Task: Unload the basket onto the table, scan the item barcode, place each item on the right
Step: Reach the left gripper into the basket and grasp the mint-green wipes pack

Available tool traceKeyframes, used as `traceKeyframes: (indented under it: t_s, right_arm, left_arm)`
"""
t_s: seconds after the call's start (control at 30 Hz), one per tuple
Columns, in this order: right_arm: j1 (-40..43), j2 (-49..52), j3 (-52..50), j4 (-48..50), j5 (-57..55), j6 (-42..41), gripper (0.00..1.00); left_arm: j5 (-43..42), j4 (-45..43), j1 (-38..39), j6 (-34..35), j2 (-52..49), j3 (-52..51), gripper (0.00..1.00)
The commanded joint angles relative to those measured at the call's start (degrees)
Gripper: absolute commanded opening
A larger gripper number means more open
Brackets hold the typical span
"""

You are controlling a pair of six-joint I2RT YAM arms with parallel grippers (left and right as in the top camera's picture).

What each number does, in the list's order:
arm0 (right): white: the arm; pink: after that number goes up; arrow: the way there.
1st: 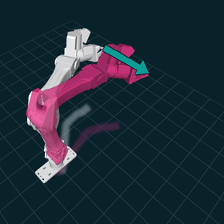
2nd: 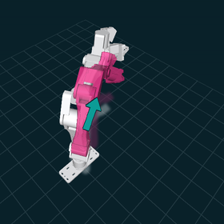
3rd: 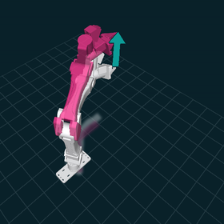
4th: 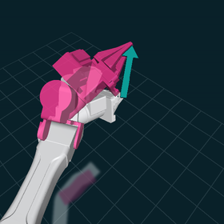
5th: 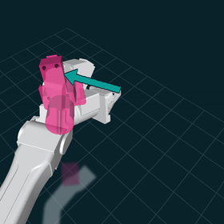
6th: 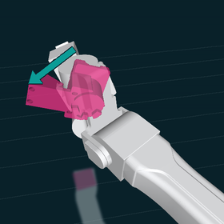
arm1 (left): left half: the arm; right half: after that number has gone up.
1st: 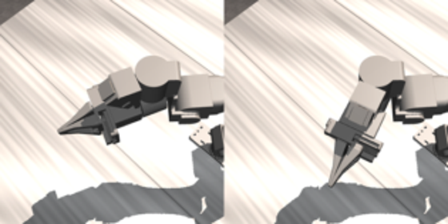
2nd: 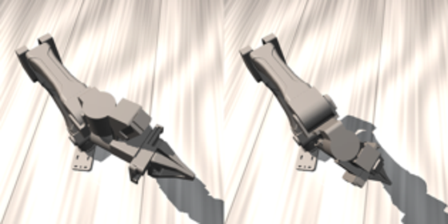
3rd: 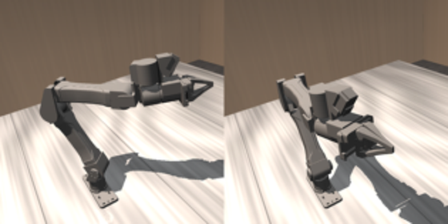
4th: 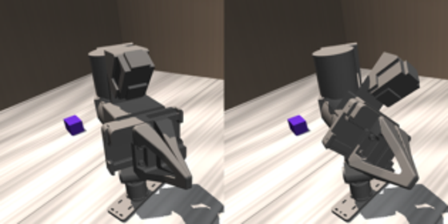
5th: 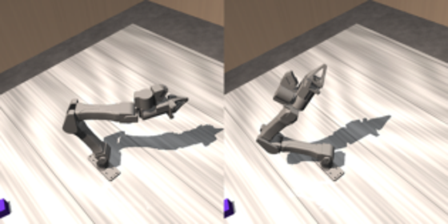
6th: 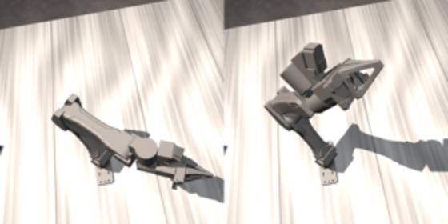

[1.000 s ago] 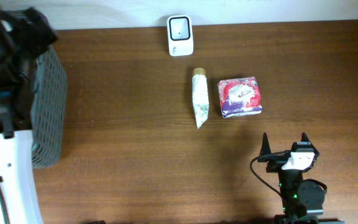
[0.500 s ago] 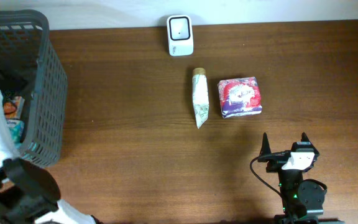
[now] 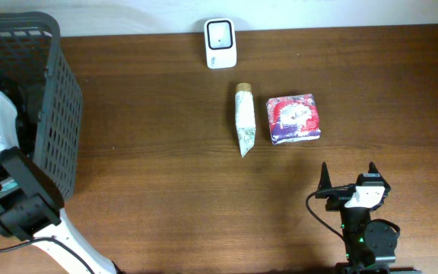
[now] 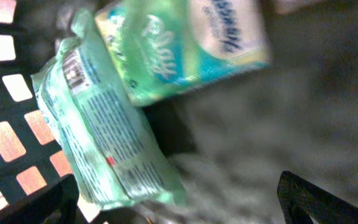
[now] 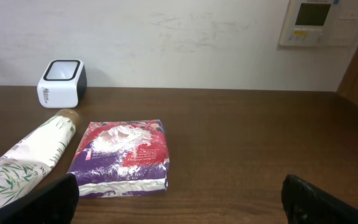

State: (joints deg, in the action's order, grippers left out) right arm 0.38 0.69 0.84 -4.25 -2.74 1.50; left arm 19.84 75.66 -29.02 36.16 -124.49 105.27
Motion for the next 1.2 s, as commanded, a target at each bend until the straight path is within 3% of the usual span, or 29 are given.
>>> traceKeyframes:
  t_s: [0.0, 0.1, 0.27, 0.37, 0.4, 0.43, 0.5, 0.6, 0.7, 0.83, 1.0, 1.1, 1.17]
  right_arm:
    - [-0.37, -0.37, -0.52, -0.22, 0.13, -0.44, 0.98]
    - [-0.37, -0.37, -0.52, -0.22, 0.13, -0.44, 0.98]
    - [-0.37, -0.37, -0.52, -0.22, 0.13, -0.44, 0.98]
    - [-0.37, -0.37, -0.52, -0.22, 0.13, -0.44, 0.99]
    - [-0.37, -0.37, -0.52, -0.22, 0.13, -0.44, 0.98]
    - [-0.37, -0.37, -0.52, -0.2, 0.13, -0.44, 0.98]
    - [-0.37, -0.37, -0.52, -0.22, 0.13, -0.44, 0.98]
    - [-0.37, -0.37, -0.52, -0.22, 0.13, -0.44, 0.99]
    - [-0.37, -0.37, -0.52, -0.22, 0.13, -0.44, 0.98]
    - [-0.37, -0.37, -0.52, -0.2, 0.13, -0.44, 0.98]
    - [-0.37, -0.37, -0.52, -0.22, 0.13, -0.44, 0.98]
    - [-0.37, -0.37, -0.52, -0.22, 0.13, -0.44, 0.99]
    - [-0.37, -0.37, -0.52, -0.2, 0.13, -0.44, 0.98]
  left_arm:
    - [0.96, 0.42, -2.4, 2.03, -1.68, -0.94, 0.98]
    - [0.96, 0.11, -3.43, 2.03, -1.68, -2.14, 0.8]
    - [0.98, -3.67, -3.54, 1.99, -1.88, -6.47, 0.8]
    - [0.98, -4.7, -3.54, 1.99, -1.95, -7.98, 0.39]
    - [0.98, -4.68, -3.52, 1.99, -1.95, -7.98, 0.36]
    - [0.96, -4.68, -3.54, 1.99, -1.95, -7.98, 0.26]
    - [-0.22, -4.48, -3.52, 1.99, -1.92, -7.96, 0.0]
    - [-5.51, -1.07, -3.52, 1.97, -1.81, -3.96, 0.0]
    - [-5.73, 5.29, -3.52, 1.99, -1.79, 5.9, 0.0]
    - [-12.24, 16.92, -3.52, 1.4, -1.79, 31.06, 0.0]
    - [-22.62, 21.07, -3.3, -1.49, -1.64, 57.05, 0.0]
    - [-33.77, 21.03, -3.21, -1.73, -1.49, 67.65, 0.0]
    - [-37.24, 19.8, -1.18, -6.34, -1.49, 72.35, 0.0]
